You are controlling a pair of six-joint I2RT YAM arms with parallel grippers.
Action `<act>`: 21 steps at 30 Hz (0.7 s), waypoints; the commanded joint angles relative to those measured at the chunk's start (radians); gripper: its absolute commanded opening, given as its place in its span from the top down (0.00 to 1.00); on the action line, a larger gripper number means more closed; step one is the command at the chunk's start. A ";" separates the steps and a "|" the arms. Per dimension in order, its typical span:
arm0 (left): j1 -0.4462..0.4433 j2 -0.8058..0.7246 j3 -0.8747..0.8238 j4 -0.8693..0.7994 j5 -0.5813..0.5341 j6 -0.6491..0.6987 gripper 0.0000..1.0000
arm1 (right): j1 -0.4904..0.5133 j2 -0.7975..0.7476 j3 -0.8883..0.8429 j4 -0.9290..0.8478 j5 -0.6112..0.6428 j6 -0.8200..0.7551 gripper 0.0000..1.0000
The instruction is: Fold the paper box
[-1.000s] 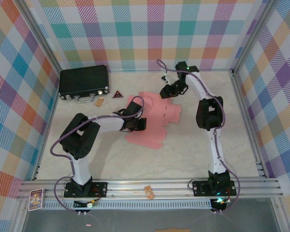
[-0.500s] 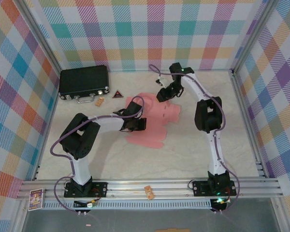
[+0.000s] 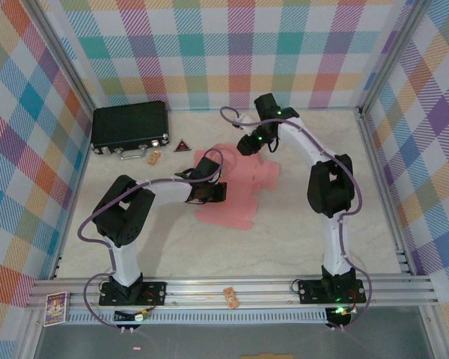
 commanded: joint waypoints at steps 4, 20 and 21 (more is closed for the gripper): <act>-0.007 0.030 -0.022 -0.063 -0.028 0.016 1.00 | 0.013 -0.023 -0.036 0.025 0.000 -0.063 0.67; -0.007 0.014 -0.042 -0.062 -0.033 0.016 1.00 | 0.012 0.012 -0.043 0.064 0.070 -0.082 0.87; -0.007 0.014 -0.042 -0.062 -0.030 0.016 1.00 | 0.013 0.006 -0.046 0.070 0.072 -0.083 0.89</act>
